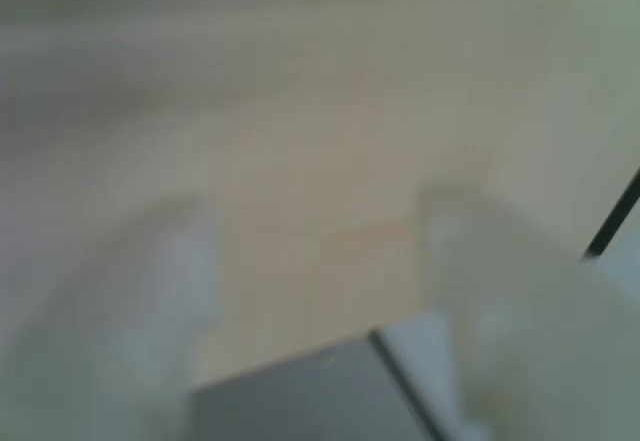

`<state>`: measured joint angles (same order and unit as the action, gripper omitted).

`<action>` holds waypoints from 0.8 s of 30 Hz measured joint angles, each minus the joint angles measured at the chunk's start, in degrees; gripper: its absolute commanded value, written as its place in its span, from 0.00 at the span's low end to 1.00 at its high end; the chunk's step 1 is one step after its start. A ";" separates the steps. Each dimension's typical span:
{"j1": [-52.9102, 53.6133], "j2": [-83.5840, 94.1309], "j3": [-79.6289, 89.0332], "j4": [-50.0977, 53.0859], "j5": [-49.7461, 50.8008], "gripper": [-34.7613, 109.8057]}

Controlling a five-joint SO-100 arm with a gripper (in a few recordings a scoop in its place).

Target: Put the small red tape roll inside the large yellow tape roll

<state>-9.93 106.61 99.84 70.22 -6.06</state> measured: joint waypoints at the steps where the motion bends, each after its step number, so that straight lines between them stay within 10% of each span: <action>1: 0.00 -2.90 -1.67 -0.79 -0.18 0.31; 12: 2.99 -29.88 -24.52 -8.88 0.00 0.26; 24: 0.79 -76.46 -84.81 11.25 0.09 0.24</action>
<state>-9.14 30.15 15.03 81.47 -5.98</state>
